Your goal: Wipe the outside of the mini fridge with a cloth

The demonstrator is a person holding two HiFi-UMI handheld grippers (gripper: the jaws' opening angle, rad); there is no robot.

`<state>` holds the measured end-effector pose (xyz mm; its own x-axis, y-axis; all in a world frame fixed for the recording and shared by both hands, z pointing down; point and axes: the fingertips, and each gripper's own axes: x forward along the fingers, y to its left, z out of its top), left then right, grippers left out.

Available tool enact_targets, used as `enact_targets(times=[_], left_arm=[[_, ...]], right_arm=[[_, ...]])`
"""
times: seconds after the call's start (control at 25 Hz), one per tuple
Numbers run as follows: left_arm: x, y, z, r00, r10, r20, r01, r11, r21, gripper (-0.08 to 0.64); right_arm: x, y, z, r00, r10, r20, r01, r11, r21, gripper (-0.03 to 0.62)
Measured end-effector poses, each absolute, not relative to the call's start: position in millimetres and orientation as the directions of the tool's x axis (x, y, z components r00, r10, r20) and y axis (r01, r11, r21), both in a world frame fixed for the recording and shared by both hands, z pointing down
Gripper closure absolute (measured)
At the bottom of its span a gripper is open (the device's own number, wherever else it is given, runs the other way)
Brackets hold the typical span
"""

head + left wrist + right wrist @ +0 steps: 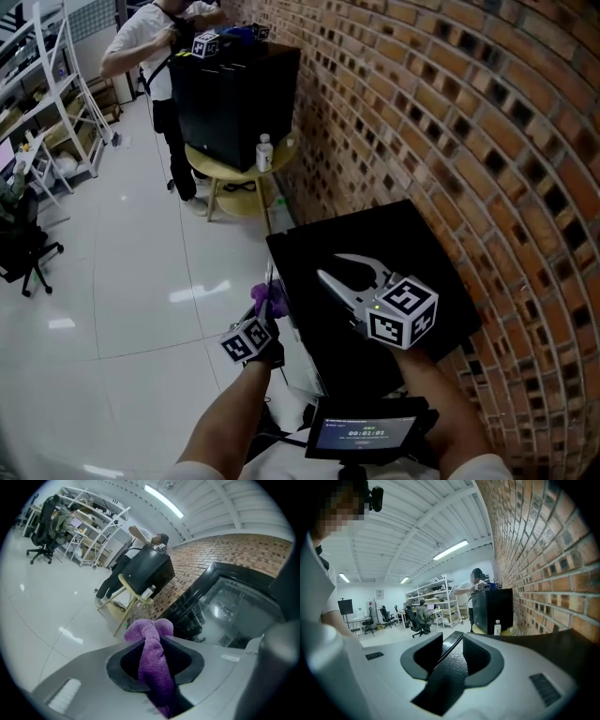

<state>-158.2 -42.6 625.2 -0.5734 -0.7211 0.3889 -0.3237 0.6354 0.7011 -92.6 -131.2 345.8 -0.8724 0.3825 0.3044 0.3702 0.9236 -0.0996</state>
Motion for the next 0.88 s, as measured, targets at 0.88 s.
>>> enact_targets(times=[0.88], left_arm=[[-145.7, -23.2, 573.7, -0.62, -0.744, 0.248, -0.295, 0.514, 0.805, 0.485]], right_arm=[[-93.8, -133.0, 345.8, -0.873, 0.384, 0.301, 0.372, 0.923, -0.101, 0.465]])
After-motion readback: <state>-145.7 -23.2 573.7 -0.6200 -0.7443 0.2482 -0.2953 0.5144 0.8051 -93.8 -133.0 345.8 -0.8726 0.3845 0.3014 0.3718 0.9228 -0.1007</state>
